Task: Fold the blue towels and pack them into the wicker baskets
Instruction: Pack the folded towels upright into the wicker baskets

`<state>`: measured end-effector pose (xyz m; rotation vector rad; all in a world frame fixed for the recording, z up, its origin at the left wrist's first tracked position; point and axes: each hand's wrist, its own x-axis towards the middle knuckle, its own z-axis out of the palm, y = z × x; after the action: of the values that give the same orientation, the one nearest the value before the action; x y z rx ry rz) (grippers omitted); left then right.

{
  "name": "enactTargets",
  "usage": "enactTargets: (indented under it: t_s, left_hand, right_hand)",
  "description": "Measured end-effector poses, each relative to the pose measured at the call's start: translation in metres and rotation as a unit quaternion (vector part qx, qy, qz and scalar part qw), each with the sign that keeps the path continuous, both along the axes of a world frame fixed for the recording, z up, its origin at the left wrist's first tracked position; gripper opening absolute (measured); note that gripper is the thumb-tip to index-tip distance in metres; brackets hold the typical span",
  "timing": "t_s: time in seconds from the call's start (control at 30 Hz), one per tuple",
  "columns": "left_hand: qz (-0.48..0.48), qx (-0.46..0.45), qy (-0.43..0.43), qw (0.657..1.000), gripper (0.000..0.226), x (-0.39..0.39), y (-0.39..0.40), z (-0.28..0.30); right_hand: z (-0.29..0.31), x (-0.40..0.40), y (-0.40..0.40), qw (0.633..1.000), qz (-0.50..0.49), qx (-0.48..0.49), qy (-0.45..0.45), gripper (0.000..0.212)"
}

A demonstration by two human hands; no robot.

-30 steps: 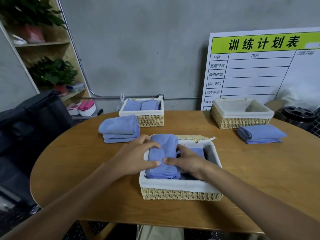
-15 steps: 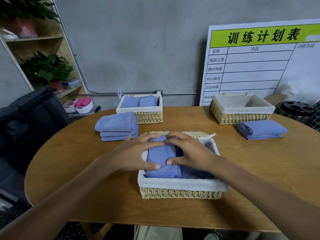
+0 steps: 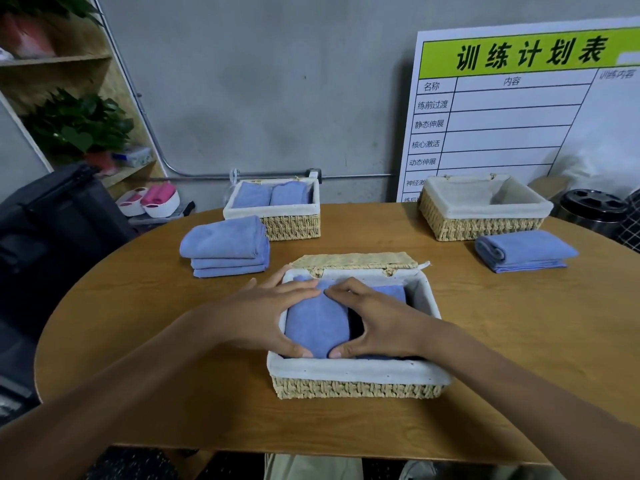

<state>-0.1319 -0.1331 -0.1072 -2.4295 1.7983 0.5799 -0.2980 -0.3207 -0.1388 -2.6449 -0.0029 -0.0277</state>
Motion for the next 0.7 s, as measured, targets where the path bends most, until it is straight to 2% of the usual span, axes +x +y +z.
enactTargets:
  t_s: [0.13,0.33,0.47,0.53,0.63,0.7]
  left_hand:
    - [0.018,0.02,0.016,1.0,0.102,-0.006,-0.001,0.008]
    - [0.025,-0.003,0.045,0.999,0.099,-0.007,0.001,0.007]
    - [0.008,0.005,0.04,0.999,0.093,-0.003,0.0,0.016]
    - [0.0,-0.003,0.037,0.999,0.076,0.003,-0.009,0.03]
    - [0.001,-0.08,-0.022,0.997,0.031,-0.001,-0.034,0.055]
    - [0.014,-0.162,-0.042,0.986,0.028,-0.01,-0.067,0.071]
  right_hand:
    - [0.0,0.002,0.001,1.0,-0.002,0.007,0.001,0.101]
    - [0.002,-0.002,0.002,0.999,-0.015,0.028,-0.001,0.095]
    - [0.01,-0.007,0.001,0.997,-0.046,0.059,-0.023,0.08]
    - [0.021,-0.015,-0.008,0.994,-0.072,0.068,-0.053,0.07]
    - [0.037,-0.037,-0.035,0.987,-0.119,0.062,-0.092,0.06]
    - [0.042,-0.055,-0.065,0.981,-0.157,0.048,-0.1,0.055]
